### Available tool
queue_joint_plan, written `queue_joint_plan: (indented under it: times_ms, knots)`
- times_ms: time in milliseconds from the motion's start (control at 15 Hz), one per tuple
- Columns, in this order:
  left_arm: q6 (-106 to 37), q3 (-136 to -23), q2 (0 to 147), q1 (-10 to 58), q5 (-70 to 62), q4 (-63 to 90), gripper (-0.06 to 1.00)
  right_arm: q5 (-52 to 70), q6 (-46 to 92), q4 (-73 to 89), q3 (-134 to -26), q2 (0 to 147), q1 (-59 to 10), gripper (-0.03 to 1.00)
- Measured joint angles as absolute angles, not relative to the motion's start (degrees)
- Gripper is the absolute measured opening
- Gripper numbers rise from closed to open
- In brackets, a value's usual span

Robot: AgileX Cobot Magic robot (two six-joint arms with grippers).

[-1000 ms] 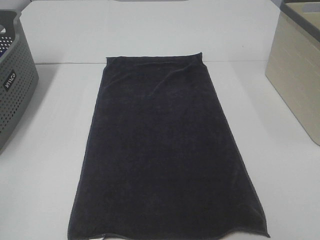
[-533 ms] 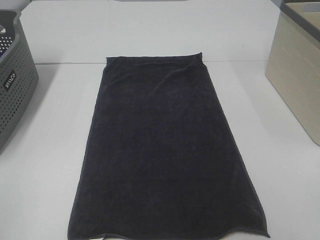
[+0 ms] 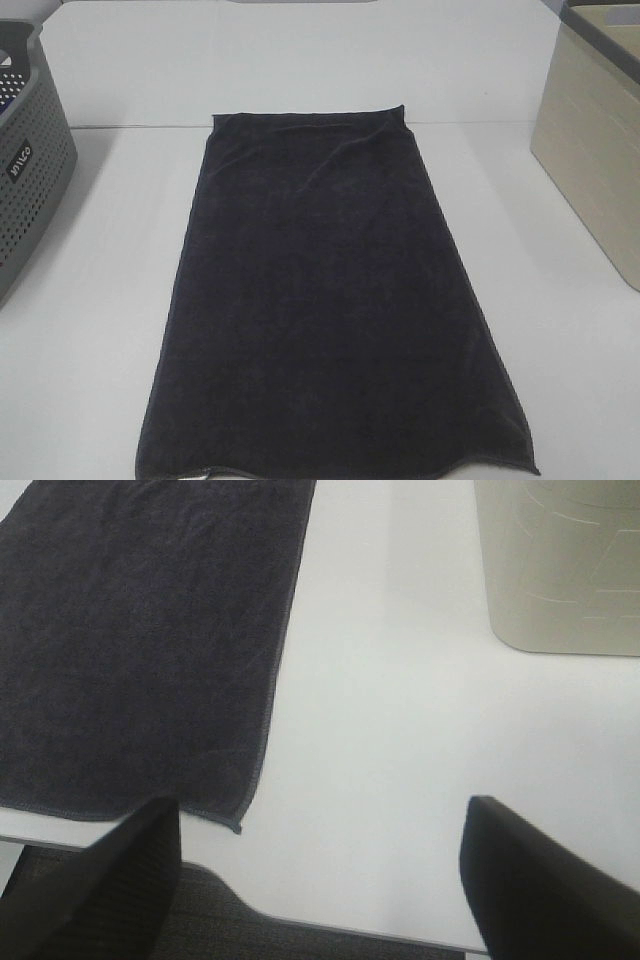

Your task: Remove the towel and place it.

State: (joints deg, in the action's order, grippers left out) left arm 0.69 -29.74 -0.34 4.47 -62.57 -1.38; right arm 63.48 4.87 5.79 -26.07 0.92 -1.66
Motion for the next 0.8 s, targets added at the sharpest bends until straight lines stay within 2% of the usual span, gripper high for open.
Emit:
queue_joint_plan:
  times_ms: [800]
  knots:
    - [3.21, -29.74, -0.34, 4.47, -62.57, -2.92, 0.76, 63.48, 4.87, 5.79, -26.07, 0.92, -1.66, 0.76]
